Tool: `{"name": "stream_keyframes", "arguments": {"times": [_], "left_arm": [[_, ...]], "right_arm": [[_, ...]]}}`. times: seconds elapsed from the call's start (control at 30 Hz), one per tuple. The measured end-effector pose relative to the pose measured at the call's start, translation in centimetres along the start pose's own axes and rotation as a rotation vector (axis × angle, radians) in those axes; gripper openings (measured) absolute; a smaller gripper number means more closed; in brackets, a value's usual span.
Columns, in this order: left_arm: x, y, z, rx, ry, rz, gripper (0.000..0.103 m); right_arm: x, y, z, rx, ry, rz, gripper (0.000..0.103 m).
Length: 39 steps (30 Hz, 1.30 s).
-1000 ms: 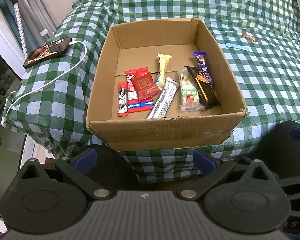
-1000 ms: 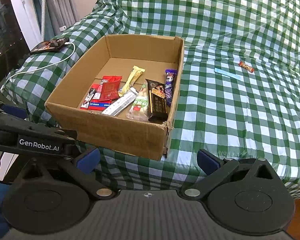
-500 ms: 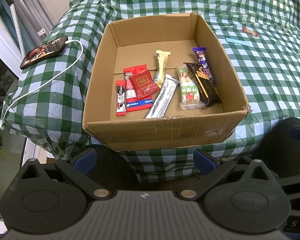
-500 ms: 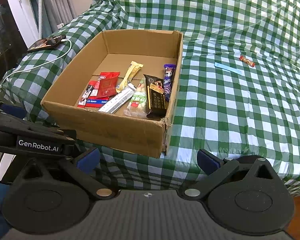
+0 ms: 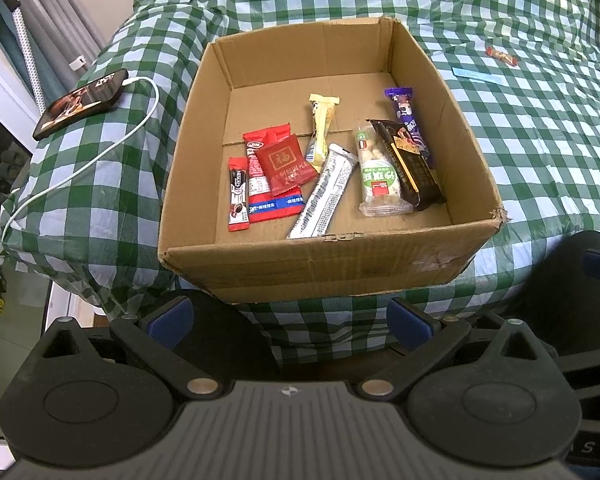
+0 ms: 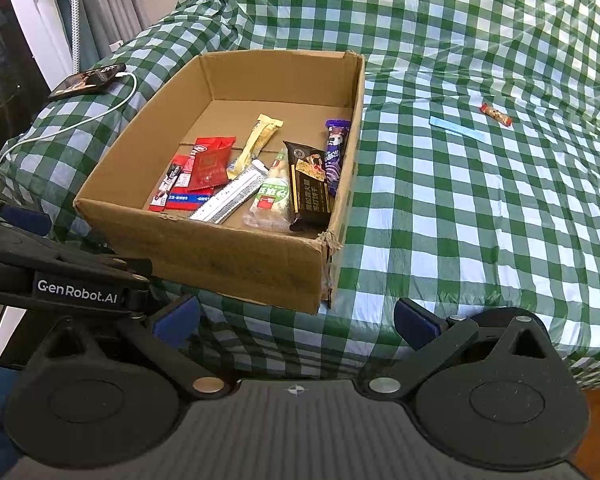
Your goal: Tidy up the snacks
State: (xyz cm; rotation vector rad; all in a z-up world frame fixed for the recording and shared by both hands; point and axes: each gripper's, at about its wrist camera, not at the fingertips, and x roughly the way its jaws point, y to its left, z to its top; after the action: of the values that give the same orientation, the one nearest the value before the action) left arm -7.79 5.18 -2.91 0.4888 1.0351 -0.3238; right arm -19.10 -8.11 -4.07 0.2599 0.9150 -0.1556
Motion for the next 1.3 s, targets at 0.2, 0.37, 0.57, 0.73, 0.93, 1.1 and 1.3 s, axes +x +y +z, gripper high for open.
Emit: {"name": "stream_keyframes", "arguments": {"times": [0.2, 0.37, 0.57, 0.73, 0.93, 1.1, 1.3], "left_arm": [[0.2, 0.1, 0.1, 0.0, 0.002, -0.002, 0.103], [0.4, 0.2, 0.3, -0.004, 0.0, -0.004, 0.103], [0.1, 0.3, 0.7, -0.014, -0.012, -0.01, 0.103], [-1.0, -0.1, 1.1, 0.006, -0.077, 0.021, 0.103], [-2.1, 0.1, 1.2, 0.004, -0.116, 0.028, 0.103], [-3.0, 0.6, 1.1, -0.029, -0.129, 0.031, 0.103], [-3.9, 1.3, 0.5, -0.041, -0.154, 0.045, 0.103]], "right_arm": [[0.2, 0.0, 0.2, -0.003, 0.005, -0.002, 0.102], [0.3, 0.2, 0.3, -0.011, 0.003, -0.006, 0.102], [-0.1, 0.1, 0.4, -0.019, -0.019, -0.01, 0.102], [-0.5, 0.0, 0.7, -0.026, -0.047, -0.003, 0.102], [-1.2, 0.1, 0.9, -0.03, -0.081, -0.005, 0.102], [-2.1, 0.4, 0.9, -0.036, -0.119, -0.011, 0.102], [-3.1, 1.0, 0.7, -0.046, -0.143, -0.02, 0.102]]}}
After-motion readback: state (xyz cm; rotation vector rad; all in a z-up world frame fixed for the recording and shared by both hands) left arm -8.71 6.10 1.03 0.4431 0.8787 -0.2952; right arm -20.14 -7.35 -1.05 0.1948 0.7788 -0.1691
